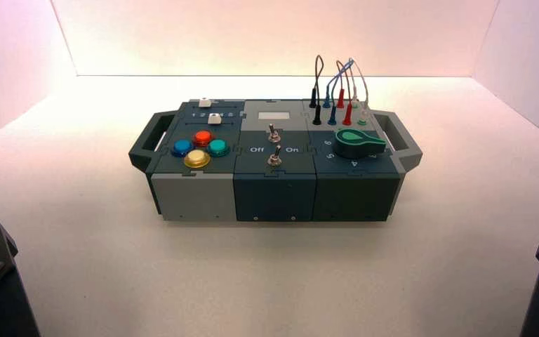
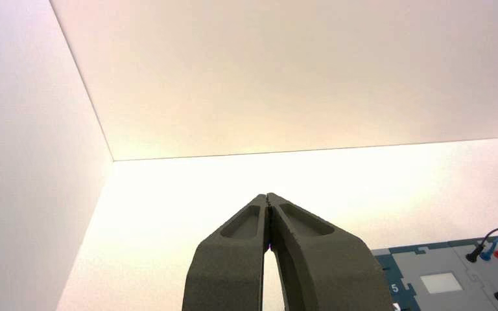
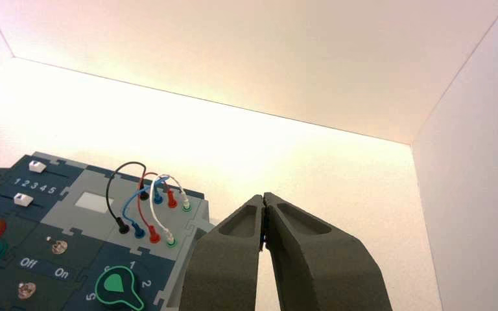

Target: Move the box to the left.

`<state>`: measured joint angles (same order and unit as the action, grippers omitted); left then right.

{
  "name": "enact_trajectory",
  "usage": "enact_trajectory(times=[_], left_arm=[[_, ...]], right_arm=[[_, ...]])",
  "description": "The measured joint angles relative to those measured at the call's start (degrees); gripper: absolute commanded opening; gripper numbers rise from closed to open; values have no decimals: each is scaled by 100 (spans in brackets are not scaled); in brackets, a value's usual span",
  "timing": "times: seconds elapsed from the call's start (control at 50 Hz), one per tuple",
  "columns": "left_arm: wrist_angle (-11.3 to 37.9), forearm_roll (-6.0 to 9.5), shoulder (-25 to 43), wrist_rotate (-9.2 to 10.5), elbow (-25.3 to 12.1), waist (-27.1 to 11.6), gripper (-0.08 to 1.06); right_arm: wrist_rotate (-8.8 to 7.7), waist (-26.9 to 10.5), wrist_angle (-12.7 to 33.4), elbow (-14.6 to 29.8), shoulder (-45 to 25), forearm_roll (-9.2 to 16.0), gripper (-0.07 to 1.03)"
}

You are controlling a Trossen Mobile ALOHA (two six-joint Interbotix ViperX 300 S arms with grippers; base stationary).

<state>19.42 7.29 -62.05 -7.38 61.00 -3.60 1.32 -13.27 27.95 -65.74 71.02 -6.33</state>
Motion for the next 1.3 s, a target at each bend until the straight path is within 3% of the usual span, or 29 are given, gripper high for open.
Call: enact_trajectory(times=[0.58,0.72,0.82,0.94,1.1,1.3], left_arm=[[26,0,26,0,0,0,-3],[53,0,202,9,0,0,-3],[70,9,466,0,-9,0,-3],[176,53,870,9,-70,0,-3],[659,149,1749,9,-369,-9,-3],[1266,158,2382,9,-738,-158,-3]], right_arm=[[18,9,141,0,-88,9,-2],[26,255,316,9,-396,9,-2],[79,510,431,70,-817,26,-2],[88,554,466,176,-1389,53,-2],[97,562,571,387,-2250,97,-2],[88,562,967,817,-3647,132,-2]])
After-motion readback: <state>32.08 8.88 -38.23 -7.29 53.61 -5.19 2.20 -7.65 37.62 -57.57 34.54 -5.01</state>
